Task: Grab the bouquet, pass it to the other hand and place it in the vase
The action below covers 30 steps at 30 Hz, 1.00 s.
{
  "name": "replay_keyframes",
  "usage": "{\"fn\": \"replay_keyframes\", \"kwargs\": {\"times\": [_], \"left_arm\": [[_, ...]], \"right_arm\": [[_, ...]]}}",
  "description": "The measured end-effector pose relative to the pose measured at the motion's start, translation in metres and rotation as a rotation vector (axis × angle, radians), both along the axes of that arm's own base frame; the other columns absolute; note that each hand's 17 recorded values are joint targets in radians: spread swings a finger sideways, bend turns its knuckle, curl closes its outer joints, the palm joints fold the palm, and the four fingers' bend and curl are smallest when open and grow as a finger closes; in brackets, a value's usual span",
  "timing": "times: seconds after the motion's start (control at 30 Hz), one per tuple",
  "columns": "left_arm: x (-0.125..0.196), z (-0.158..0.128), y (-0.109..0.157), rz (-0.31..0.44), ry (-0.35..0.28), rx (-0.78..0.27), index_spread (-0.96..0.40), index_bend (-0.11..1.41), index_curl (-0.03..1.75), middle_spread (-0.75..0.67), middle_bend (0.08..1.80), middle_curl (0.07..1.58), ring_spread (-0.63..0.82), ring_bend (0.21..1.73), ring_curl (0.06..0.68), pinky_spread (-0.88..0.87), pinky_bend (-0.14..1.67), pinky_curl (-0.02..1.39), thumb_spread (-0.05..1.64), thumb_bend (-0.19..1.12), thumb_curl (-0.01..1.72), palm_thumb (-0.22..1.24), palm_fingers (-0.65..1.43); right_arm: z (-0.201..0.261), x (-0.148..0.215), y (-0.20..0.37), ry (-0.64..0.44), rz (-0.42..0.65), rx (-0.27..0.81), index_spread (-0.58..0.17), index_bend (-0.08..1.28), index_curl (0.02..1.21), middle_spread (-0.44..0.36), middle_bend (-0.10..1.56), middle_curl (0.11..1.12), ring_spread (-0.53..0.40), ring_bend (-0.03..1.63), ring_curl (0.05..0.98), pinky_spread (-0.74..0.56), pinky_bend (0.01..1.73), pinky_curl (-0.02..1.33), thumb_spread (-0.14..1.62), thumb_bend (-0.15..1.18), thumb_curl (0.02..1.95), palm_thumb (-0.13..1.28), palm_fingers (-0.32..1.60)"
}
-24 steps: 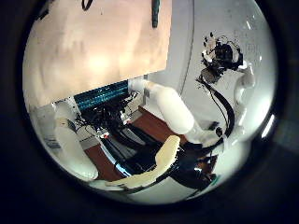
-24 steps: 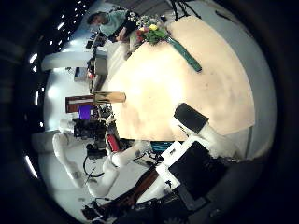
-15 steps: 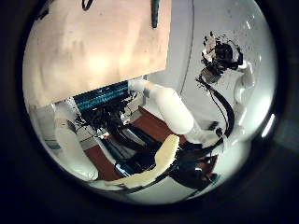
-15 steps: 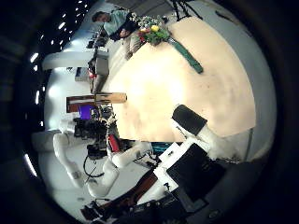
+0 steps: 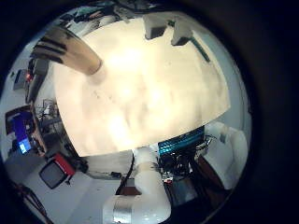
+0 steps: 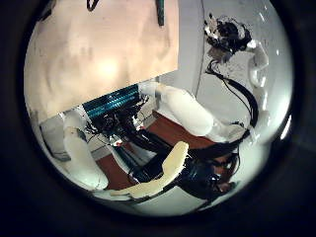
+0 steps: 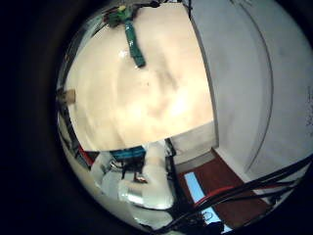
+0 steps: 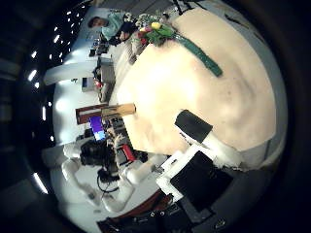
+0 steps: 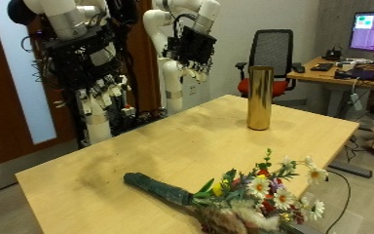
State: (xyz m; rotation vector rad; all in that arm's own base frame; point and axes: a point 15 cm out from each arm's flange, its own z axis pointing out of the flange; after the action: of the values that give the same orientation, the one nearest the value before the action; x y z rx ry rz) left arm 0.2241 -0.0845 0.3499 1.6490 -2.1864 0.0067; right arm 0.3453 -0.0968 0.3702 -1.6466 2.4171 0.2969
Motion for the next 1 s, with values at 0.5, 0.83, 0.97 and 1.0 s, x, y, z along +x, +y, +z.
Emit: {"fn": "replay_keyframes", "kwargs": {"times": [0.5, 0.83, 0.97, 1.0], "left_arm": [[0.015, -0.004, 0.001, -0.047, -0.002, -0.016, 0.33, 0.16, 0.28, 0.41, 0.25, 0.33, 0.53, 0.46, 0.214, 0.49, 0.20, 0.31, 0.87, -0.03, 0.31, 0.21, 0.07], [0.023, -0.008, 0.002, -0.045, 0.016, -0.017, 0.33, 0.16, 0.28, 0.41, 0.25, 0.33, 0.53, 0.46, 0.212, 0.50, 0.19, 0.31, 0.88, -0.03, 0.31, 0.21, 0.06], [0.025, -0.008, 0.001, -0.038, 0.018, -0.021, 0.33, 0.16, 0.28, 0.41, 0.25, 0.32, 0.53, 0.46, 0.213, 0.50, 0.20, 0.31, 0.88, -0.03, 0.31, 0.22, 0.06], [0.025, -0.009, 0.000, -0.042, 0.020, -0.019, 0.33, 0.16, 0.28, 0.41, 0.25, 0.32, 0.53, 0.46, 0.213, 0.50, 0.19, 0.31, 0.88, -0.03, 0.31, 0.22, 0.06]], "right_arm": [[-0.094, 0.094, 0.003, -0.089, -0.131, 0.059, -0.051, 0.13, 0.23, 0.183, 0.44, 0.35, 0.081, 0.74, 0.185, 0.19, 0.57, 0.26, 1.06, -0.02, 0.36, 0.58, 0.21], [-0.179, 0.123, 0.034, 0.000, -0.119, 0.081, -0.026, 0.15, 0.23, 0.176, 0.52, 0.37, 0.085, 0.80, 0.206, 0.19, 0.58, 0.25, 1.03, -0.02, 0.38, 0.66, 0.19], [-0.192, 0.140, 0.028, 0.014, -0.131, 0.082, -0.013, 0.15, 0.24, 0.188, 0.52, 0.37, 0.084, 0.80, 0.208, 0.20, 0.58, 0.25, 1.01, -0.02, 0.40, 0.70, 0.18], [-0.193, 0.145, 0.027, 0.013, -0.131, 0.083, -0.012, 0.15, 0.25, 0.188, 0.52, 0.37, 0.084, 0.80, 0.209, 0.20, 0.58, 0.24, 1.01, -0.02, 0.40, 0.71, 0.19]]}}
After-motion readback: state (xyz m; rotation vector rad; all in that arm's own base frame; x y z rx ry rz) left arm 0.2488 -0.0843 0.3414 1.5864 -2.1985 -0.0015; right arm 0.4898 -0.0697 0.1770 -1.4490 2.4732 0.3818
